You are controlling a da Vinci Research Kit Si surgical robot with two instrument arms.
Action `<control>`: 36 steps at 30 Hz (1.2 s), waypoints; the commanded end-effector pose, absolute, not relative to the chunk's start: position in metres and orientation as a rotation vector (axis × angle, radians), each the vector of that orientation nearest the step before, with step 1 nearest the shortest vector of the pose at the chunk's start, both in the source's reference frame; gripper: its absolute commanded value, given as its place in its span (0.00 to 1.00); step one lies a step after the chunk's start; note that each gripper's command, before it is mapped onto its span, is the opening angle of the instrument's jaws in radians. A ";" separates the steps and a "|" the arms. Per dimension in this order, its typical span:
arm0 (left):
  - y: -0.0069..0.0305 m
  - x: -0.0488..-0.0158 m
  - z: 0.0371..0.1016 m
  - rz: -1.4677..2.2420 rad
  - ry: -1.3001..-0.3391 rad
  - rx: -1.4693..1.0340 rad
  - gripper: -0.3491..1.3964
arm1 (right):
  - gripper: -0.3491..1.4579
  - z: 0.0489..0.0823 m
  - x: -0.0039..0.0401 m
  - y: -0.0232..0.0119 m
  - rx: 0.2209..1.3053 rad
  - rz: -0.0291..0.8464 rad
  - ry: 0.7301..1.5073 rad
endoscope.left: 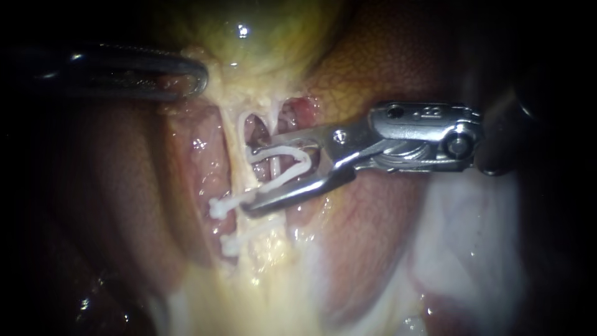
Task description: Clipping third clip left tube
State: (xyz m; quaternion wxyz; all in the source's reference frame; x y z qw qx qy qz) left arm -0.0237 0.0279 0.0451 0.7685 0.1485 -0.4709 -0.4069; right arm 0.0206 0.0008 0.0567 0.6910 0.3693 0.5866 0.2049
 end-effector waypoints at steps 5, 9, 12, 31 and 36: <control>0.0280 -0.0238 0.0451 -0.885 -1.021 0.322 0.00 | 0.47 0.0567 0.0216 0.0010 0.905 0.478 1.382; 0.0280 -0.0238 0.0451 -0.885 -1.021 0.321 0.00 | 0.46 0.0566 0.0219 0.0010 0.963 0.481 1.425; 0.0280 -0.0238 0.0451 -0.885 -1.021 0.321 0.00 | 0.46 0.0565 0.0221 0.0011 1.005 0.485 1.467; 0.0280 -0.0239 0.0451 -0.885 -1.021 0.321 0.00 | 0.36 0.0547 0.0233 0.0024 1.110 0.512 1.533; 0.0280 -0.0239 0.0451 -0.885 -1.021 0.321 0.00 | 0.27 0.0546 0.0231 0.0024 1.115 0.516 1.530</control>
